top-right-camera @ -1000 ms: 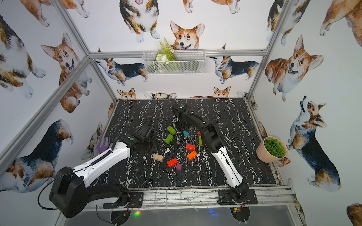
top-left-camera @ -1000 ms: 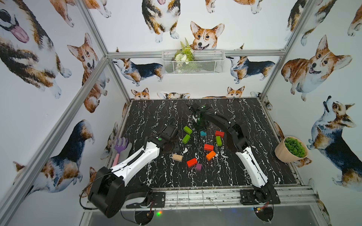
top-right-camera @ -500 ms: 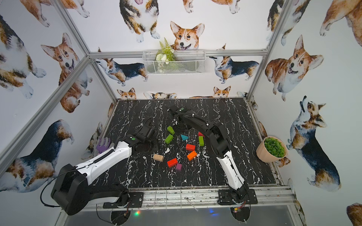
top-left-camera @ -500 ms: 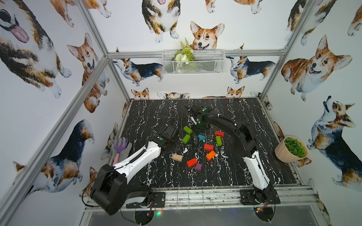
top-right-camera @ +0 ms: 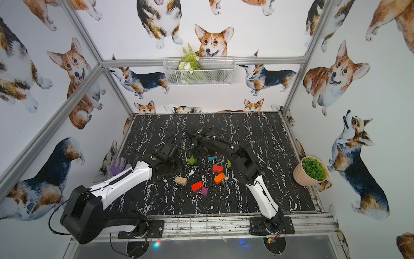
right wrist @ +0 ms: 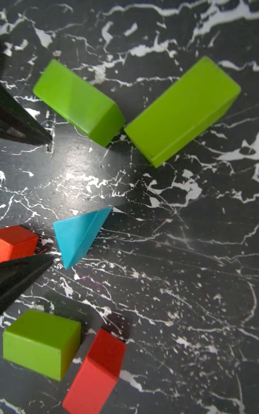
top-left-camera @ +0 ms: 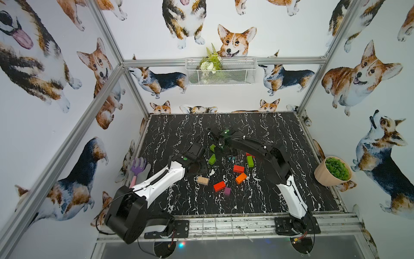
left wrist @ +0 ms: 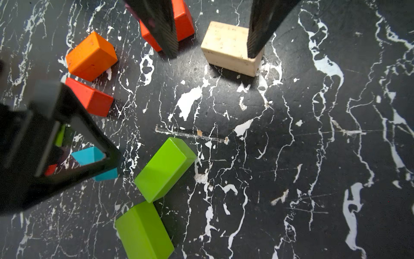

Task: Assemble a heart with building blocks
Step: Adjust the building block at the center of the board.

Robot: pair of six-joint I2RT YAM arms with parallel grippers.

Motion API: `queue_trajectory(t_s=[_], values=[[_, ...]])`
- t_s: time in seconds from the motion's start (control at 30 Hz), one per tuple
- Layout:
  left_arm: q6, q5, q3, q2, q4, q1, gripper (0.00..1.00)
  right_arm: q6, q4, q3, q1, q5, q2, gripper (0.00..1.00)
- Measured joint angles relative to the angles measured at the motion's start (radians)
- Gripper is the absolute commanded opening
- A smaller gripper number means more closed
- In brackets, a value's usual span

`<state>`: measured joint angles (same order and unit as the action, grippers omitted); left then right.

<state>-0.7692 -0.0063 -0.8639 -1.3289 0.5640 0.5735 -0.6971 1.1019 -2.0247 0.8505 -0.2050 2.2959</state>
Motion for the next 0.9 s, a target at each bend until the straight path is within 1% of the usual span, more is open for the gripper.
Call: queue_trajectory(t_s=[0.13,0.27,0.37,0.6,0.73,0.8,0.9], values=[[0.0,0.0,0.0,0.011,0.001,0.0,0.54,-0.055,0.043,-0.001,-0.024,-0.007,0.03,0.75],[0.0,0.0,0.0,0.018,0.003,0.0,0.54,-0.077,0.042,0.029,-0.031,-0.01,0.024,0.74],[0.003,-0.001,-0.006,0.014,0.007,-0.002,0.54,-0.083,0.037,0.012,-0.032,-0.002,0.037,0.65],[0.008,-0.001,-0.014,0.004,0.006,-0.002,0.54,-0.084,0.027,-0.001,-0.062,0.001,0.058,0.64],[0.011,0.0,-0.014,-0.005,0.006,-0.003,0.54,-0.083,0.024,-0.011,-0.073,0.001,0.071,0.55],[0.011,0.0,-0.014,-0.007,0.006,-0.003,0.54,-0.074,0.024,-0.017,-0.077,0.005,0.076,0.57],[0.011,0.0,-0.014,-0.008,0.005,-0.003,0.54,-0.06,0.024,-0.037,-0.081,0.015,0.085,0.62]])
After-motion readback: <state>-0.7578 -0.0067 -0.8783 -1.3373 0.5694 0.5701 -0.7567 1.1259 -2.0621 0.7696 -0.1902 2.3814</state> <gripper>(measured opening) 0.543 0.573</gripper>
